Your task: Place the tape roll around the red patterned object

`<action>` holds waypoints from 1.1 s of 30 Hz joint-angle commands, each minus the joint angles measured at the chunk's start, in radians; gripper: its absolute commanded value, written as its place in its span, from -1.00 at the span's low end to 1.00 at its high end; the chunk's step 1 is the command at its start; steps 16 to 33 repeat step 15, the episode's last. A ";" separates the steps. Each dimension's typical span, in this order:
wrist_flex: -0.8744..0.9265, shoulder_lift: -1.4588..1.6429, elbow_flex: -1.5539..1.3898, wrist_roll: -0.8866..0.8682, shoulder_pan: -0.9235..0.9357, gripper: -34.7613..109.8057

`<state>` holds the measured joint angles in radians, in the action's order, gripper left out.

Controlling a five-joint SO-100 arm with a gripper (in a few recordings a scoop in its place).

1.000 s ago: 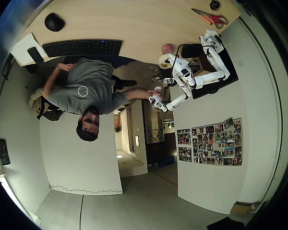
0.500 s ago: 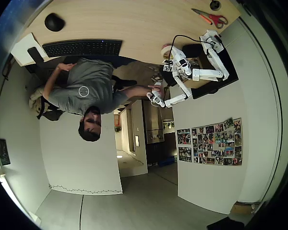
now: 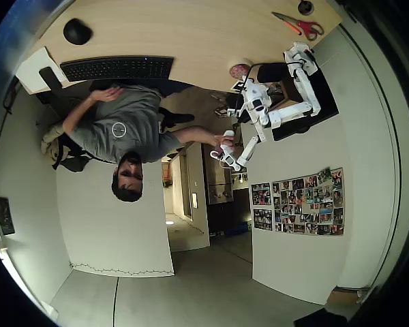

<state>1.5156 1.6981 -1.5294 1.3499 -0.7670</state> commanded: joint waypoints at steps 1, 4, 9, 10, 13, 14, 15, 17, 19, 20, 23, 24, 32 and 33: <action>0.163 -0.032 0.276 0.020 0.006 0.04; 0.163 0.023 0.229 0.014 0.035 0.04; 0.163 0.083 0.195 0.009 0.092 0.03; 0.163 0.084 0.193 0.009 0.103 0.02; 0.161 0.086 0.193 0.012 0.121 0.01; 0.161 0.092 0.190 0.012 0.121 0.01; 0.161 0.098 0.181 0.012 0.121 0.01; 0.161 0.098 0.181 0.012 0.121 0.01; 0.161 0.098 0.181 0.012 0.121 0.01; 0.161 0.098 0.181 0.012 0.121 0.01; 0.161 0.098 0.181 0.012 0.121 0.01; 0.161 0.098 0.181 0.012 0.121 0.01; 0.161 0.098 0.181 0.012 0.121 0.01; 0.161 0.098 0.181 0.012 0.121 0.01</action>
